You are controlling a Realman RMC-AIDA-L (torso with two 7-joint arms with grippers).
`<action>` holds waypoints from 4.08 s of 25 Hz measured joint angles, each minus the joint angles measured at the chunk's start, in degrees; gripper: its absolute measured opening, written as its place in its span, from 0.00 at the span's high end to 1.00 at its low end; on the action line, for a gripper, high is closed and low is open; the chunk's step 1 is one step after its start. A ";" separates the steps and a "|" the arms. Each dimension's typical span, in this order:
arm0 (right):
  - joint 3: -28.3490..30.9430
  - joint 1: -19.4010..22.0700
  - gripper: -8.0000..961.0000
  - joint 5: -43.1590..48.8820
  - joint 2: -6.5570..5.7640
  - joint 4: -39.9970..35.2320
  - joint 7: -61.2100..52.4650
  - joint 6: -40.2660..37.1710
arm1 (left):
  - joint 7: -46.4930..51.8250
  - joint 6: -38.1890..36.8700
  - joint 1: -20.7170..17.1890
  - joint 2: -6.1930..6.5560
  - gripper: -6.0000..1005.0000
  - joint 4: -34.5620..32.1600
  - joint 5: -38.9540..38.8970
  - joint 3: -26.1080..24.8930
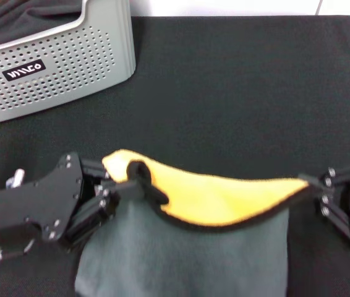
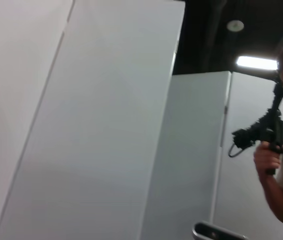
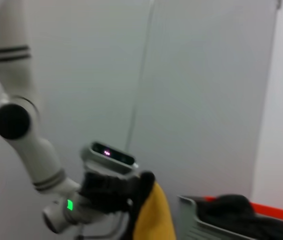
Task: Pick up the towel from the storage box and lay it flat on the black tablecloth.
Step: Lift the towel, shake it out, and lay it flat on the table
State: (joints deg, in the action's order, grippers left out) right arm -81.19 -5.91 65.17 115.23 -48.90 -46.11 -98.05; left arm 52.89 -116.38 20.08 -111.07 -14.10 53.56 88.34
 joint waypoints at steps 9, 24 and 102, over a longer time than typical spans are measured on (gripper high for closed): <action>2.36 -5.39 0.98 -0.94 -0.08 5.37 -0.01 5.88 | -0.03 5.71 1.94 -1.33 0.89 0.32 0.02 -4.29; 3.07 -8.80 0.98 -0.92 0.02 8.52 -0.03 14.27 | -0.22 22.62 4.73 -4.02 0.88 0.03 -0.26 -4.55; 2.42 -26.10 0.98 -13.42 1.05 30.05 6.79 41.71 | 35.24 51.39 6.19 -9.57 0.81 7.01 -18.16 -11.95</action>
State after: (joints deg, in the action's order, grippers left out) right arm -78.78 -32.01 51.75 116.27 -18.85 -39.32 -56.35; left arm 88.13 -64.99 26.27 -120.64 -7.09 35.40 76.40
